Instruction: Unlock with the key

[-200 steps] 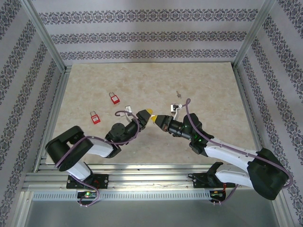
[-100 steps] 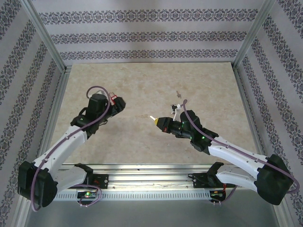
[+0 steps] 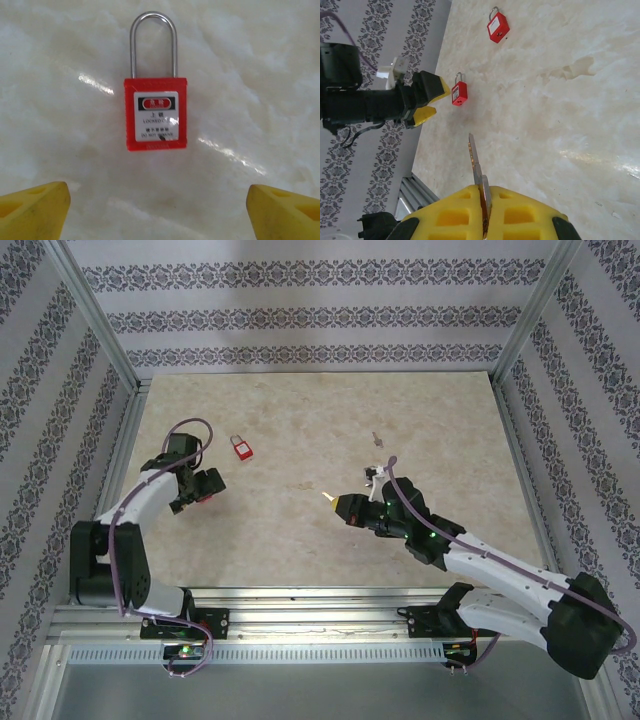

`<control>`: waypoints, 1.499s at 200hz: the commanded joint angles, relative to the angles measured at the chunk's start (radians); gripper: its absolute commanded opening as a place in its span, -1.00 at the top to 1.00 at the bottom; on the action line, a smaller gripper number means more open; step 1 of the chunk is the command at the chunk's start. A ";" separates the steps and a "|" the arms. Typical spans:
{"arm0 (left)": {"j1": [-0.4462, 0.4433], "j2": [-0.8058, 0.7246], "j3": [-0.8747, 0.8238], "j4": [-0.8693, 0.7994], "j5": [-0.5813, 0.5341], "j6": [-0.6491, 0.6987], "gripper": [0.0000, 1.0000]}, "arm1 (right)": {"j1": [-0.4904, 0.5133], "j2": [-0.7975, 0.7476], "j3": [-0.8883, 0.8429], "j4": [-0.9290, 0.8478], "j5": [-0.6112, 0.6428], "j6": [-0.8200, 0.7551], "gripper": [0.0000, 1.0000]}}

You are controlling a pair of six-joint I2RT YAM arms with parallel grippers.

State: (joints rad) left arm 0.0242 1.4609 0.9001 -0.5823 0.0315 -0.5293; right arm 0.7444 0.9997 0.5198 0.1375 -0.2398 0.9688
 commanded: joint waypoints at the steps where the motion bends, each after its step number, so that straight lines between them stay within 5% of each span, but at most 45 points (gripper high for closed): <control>1: 0.031 0.050 0.034 0.030 0.028 0.027 -0.74 | 0.015 -0.035 -0.037 -0.003 0.035 0.001 1.00; 158: 0.085 0.305 0.093 0.134 0.101 0.006 -0.06 | 0.023 -0.035 -0.076 0.008 0.062 0.022 1.00; 211: 0.085 0.249 0.049 0.202 0.233 -0.022 0.46 | 0.030 -0.015 -0.048 0.011 0.055 0.010 1.00; 252: 0.012 0.071 -0.115 0.506 0.536 -0.261 0.63 | 0.087 0.037 0.053 -0.029 0.114 -0.093 1.00; 300: -0.172 -0.164 -0.221 0.838 0.584 -0.660 0.80 | 0.158 0.097 0.187 -0.078 0.246 -0.256 1.00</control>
State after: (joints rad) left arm -0.0875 1.4036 0.7033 -0.0208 0.5373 -0.9241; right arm 0.8722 1.0725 0.6296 0.0891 -0.0994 0.8326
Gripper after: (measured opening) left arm 0.369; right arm 0.042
